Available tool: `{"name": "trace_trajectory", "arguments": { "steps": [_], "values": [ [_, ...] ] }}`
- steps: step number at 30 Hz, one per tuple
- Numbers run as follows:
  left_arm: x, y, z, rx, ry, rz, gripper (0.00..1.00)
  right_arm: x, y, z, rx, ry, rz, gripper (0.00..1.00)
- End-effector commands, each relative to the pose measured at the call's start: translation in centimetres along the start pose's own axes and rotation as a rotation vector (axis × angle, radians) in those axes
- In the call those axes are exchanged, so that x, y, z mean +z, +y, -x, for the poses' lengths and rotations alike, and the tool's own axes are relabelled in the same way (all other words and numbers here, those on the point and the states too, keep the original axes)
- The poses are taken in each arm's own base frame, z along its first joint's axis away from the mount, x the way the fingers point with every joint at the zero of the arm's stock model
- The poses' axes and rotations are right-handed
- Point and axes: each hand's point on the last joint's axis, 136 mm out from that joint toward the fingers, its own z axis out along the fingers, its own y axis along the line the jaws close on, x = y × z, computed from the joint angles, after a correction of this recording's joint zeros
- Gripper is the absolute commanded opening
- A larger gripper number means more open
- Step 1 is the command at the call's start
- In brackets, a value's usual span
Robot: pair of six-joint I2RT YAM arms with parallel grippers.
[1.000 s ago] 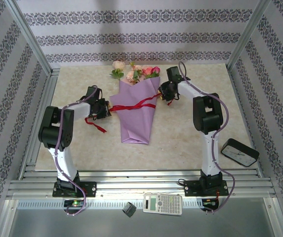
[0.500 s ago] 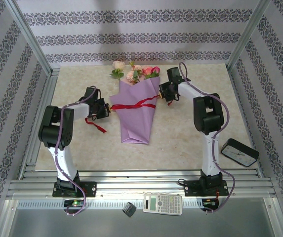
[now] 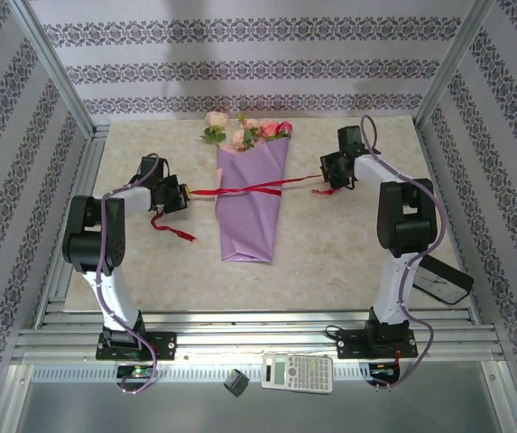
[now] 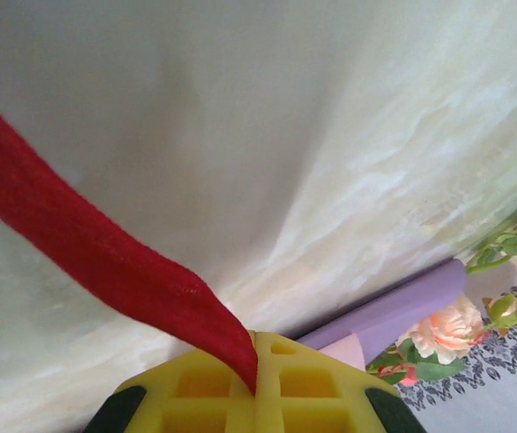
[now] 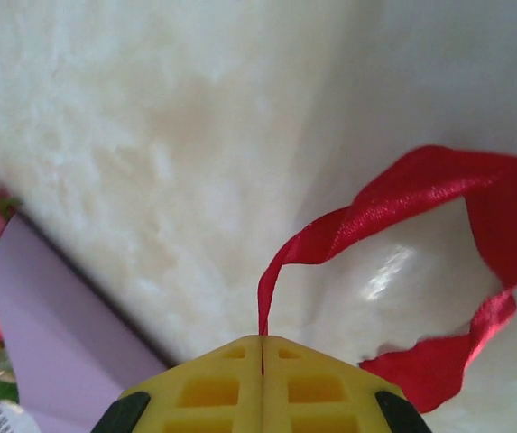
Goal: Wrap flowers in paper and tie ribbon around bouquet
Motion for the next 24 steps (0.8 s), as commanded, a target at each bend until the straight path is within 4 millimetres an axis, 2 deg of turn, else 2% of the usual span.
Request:
{"name": "trace_trajectory", "arguments": {
  "steps": [1, 8, 18, 20, 24],
  "values": [
    [-1.6, -1.0, 1.1, 0.018, -0.009, -0.038, 0.00, -1.6, -0.6, 1.7, -0.009, -0.042, 0.003, 0.00],
    [-1.8, -0.4, 2.7, 0.013, -0.017, -0.017, 0.00, -2.7, -3.5, 5.2, 0.038, -0.070, -0.024, 0.00],
    [0.3, 0.0, 2.0, 0.092, 0.026, 0.065, 0.00, -1.6, -5.1, 4.8, 0.032, -0.028, -0.074, 0.00],
    [0.7, 0.2, 1.9, 0.094, 0.031, 0.075, 0.06, -1.6, -5.3, 4.9, 0.028, -0.025, -0.084, 0.00],
    [1.5, 0.7, 1.6, 0.105, 0.050, 0.098, 0.11, -1.4, -5.8, 4.9, 0.022, -0.021, -0.101, 0.00]
  ]
}}
